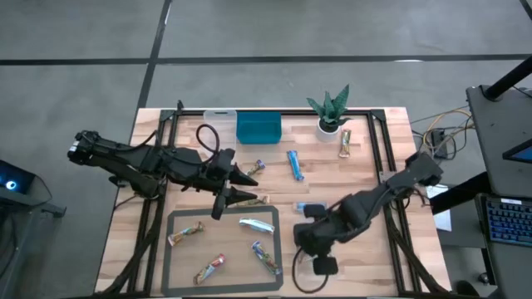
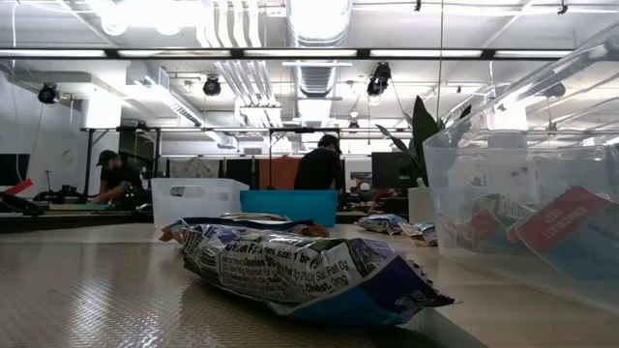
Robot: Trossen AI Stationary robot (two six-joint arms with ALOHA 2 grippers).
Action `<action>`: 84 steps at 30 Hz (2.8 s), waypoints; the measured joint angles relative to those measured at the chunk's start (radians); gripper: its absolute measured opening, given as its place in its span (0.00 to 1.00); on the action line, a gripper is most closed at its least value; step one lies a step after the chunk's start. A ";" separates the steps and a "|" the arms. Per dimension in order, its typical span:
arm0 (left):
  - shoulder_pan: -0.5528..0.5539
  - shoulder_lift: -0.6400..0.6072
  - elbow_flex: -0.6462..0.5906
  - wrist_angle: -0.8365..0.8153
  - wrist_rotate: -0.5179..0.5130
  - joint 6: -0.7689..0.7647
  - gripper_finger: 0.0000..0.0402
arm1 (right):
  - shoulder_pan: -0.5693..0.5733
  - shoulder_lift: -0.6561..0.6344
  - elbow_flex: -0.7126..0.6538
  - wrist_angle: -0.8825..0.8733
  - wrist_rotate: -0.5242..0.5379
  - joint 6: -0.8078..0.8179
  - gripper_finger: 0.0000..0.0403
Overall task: Pick and place Granola Bars by type
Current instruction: Put the red granola bar into the bottom transparent bin
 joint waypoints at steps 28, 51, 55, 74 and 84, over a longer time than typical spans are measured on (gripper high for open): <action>0.037 0.000 0.000 -0.115 0.003 -0.002 0.42 | 0.074 0.270 0.000 0.037 -0.023 0.093 0.06; 0.038 0.000 0.000 -0.138 0.071 0.002 0.42 | 0.091 0.351 0.000 0.034 -0.022 0.041 0.28; 0.038 0.000 0.000 -0.151 0.083 0.000 0.42 | 0.092 0.350 0.000 0.035 -0.022 0.042 0.35; 0.039 0.000 0.000 -0.167 0.133 -0.027 0.42 | 0.092 0.309 0.049 0.033 -0.022 -0.005 0.68; 0.043 -0.001 0.000 -0.282 0.132 -0.112 0.42 | 0.080 0.208 0.049 -0.037 0.104 -0.001 0.73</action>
